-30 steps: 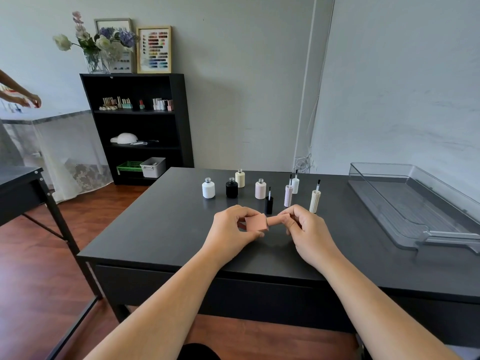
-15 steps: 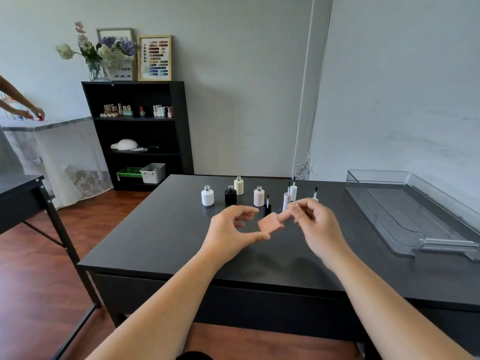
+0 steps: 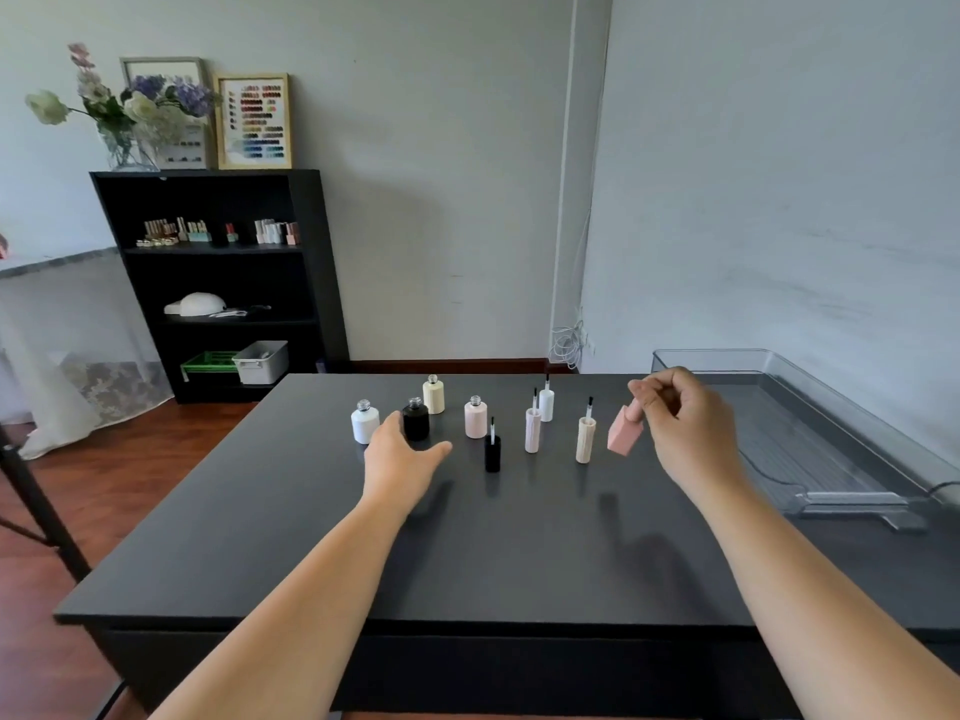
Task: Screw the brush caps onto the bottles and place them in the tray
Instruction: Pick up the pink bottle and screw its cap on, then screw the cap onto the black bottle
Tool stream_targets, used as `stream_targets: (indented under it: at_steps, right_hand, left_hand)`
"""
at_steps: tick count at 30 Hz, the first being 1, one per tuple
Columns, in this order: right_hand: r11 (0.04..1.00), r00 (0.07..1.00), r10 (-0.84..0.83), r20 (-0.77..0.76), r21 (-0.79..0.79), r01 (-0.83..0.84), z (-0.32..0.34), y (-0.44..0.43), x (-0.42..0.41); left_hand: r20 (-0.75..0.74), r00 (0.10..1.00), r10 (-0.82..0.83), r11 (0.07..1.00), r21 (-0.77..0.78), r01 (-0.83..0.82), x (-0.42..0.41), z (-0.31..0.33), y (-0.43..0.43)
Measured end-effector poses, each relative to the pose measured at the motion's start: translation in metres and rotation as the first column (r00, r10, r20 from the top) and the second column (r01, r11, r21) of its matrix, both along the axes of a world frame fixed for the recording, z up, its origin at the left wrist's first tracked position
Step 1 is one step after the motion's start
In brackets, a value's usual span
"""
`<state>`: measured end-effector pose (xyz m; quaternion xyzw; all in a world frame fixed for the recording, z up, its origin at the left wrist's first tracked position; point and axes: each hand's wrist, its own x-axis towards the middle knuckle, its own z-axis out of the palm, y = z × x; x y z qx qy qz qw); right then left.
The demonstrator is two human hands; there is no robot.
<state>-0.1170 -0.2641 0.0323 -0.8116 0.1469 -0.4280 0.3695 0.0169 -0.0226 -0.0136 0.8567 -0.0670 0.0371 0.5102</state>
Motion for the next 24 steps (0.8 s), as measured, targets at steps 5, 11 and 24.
stream_targets:
  at_steps: [5,11,24]
  right_hand:
    - [0.998,0.99,-0.066,-0.121,0.015,0.069,-0.003,-0.016,0.023]
    - [0.996,0.975,-0.072,-0.208,0.032,0.081,-0.01,-0.023,0.039]
    - [0.983,0.981,-0.183,-0.062,-0.031,0.182,-0.011,-0.016,0.032]
  left_hand:
    - [-0.011,1.0,0.019,1.0,0.013,-0.019,0.018,-0.002,-0.012]
    - [-0.004,0.993,0.118,0.993,-0.009,-0.118,0.035,-0.003,-0.02]
    - [0.065,0.996,0.068,0.99,-0.128,-0.059,0.019,-0.006,-0.015]
